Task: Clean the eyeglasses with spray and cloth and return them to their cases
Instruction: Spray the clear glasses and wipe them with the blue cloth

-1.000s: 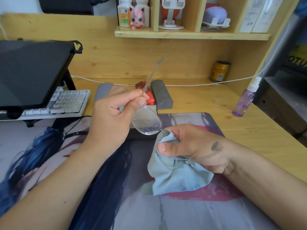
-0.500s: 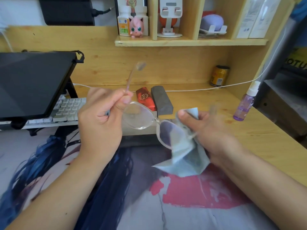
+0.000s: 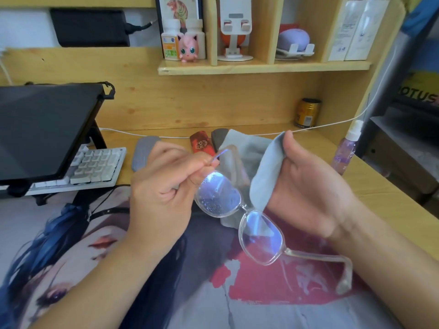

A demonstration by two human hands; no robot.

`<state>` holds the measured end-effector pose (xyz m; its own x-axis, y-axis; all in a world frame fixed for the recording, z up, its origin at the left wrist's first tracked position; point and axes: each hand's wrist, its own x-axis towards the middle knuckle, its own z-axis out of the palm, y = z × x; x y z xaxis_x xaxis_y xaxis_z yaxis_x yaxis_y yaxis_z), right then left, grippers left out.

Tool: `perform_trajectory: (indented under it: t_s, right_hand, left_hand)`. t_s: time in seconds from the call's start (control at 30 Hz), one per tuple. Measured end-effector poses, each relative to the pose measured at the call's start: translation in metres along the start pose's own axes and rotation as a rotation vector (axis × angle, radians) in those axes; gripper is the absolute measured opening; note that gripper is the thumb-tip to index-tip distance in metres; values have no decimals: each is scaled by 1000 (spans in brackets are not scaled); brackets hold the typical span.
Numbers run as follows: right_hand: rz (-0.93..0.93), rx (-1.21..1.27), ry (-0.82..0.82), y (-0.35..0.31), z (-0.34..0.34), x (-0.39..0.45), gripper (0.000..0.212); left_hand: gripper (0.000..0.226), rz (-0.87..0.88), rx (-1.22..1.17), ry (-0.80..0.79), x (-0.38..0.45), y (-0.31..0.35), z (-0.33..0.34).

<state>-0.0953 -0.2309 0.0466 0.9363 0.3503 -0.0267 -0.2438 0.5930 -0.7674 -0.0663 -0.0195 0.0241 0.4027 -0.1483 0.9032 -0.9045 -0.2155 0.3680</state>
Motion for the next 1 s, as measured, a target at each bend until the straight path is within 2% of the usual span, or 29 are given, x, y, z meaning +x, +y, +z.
perform_trajectory:
  t_s: [0.17, 0.23, 0.33, 0.47, 0.53, 0.6, 0.67, 0.8, 0.93, 1.0]
  right_hand:
    - [19, -141, -102, 10, 5, -4, 75]
    - [-5, -297, -126, 16, 4, -3, 56]
    - [-41, -524, -49, 19, 6, -2, 30]
    - [30, -437, -103, 9, 7, -8, 30]
    - [11, -403, -22, 7, 3, -4, 28]
    - [-24, -360, 112, 8, -5, 1, 44]
    - [-73, -276, 151, 9, -6, 4, 50]
    - [-65, -23, 9, 9, 3, 6, 49]
    - [17, -142, -72, 9, 4, -2, 42]
    - [20, -187, -118, 6, 2, -4, 49]
  left_hand:
    - [14, -33, 45, -28, -1, -4, 1]
    - [13, -27, 46, -44, -1, -4, 2]
    - [15, -24, 38, -60, -1, -4, 3]
    - [13, -53, 58, -68, -1, -6, 3]
    - [12, -69, 44, -65, -1, -7, 3]
    - [11, -68, 35, -73, -1, -6, 3]
    - [13, -69, 38, -91, -1, -6, 4]
    - [17, -57, 40, -110, -2, -7, 8]
    - [12, -48, 92, -101, -2, -10, 8]
    - [14, -58, 102, -92, -2, -11, 8]
